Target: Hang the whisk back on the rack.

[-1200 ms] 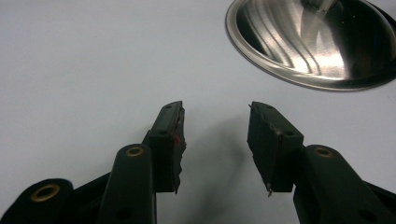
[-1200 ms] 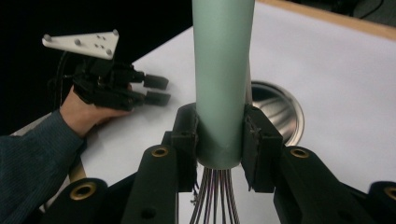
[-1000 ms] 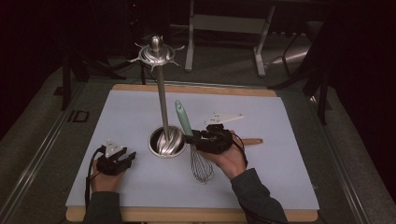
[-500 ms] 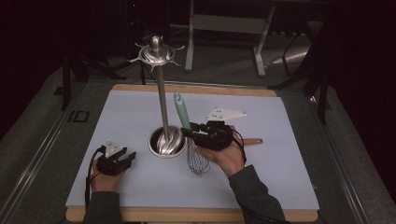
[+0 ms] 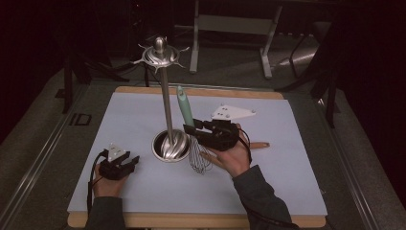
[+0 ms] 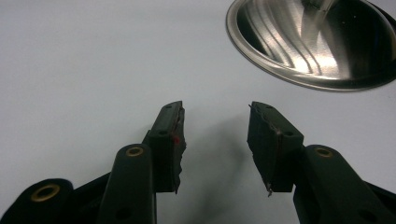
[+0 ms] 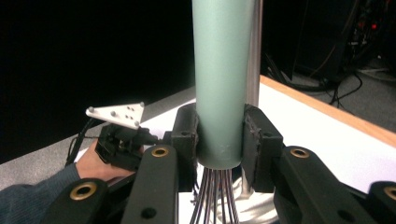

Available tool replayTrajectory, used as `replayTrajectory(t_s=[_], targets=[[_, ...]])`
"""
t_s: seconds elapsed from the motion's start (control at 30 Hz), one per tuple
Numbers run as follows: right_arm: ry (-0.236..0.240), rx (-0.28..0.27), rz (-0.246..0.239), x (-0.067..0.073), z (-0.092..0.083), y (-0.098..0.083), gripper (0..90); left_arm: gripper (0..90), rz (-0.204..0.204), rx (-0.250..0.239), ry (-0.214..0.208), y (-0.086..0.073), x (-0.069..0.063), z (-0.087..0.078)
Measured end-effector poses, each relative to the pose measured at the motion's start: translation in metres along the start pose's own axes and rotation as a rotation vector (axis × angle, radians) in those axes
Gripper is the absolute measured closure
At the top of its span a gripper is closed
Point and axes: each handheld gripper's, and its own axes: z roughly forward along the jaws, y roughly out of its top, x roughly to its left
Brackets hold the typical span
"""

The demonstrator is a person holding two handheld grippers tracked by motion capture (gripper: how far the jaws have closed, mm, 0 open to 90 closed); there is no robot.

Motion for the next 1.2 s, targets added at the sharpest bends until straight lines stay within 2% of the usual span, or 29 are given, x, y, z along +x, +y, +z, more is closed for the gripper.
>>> replayTrajectory(t_s=[0.23, 0.33, 0.7, 1.03, 1.2], targets=[[-0.008, -0.027, -0.024, 0.004, 0.001, 0.013, 69.0, 56.2, 0.0, -0.001, 0.0, 0.0, 0.0, 0.0], [-0.033, -0.032, -0.031, 0.002, 0.0, 0.016, 69.0, 56.2, 0.001, -0.001, 0.001, 0.0, 0.0, 0.0], [-0.101, -0.075, 0.017, -0.015, -0.013, 0.032, 69.0, 56.3, 0.001, -0.001, 0.001, 0.0, 0.0, 0.0], [-0.065, -0.074, -0.022, -0.006, -0.011, 0.039, 69.0, 56.2, 0.002, -0.002, 0.001, 0.0, 0.0, 0.0], [-0.032, -0.065, -0.053, 0.004, -0.007, 0.041, 69.0, 56.2, 0.003, -0.001, 0.002, 0.0, 0.0, 0.0]])
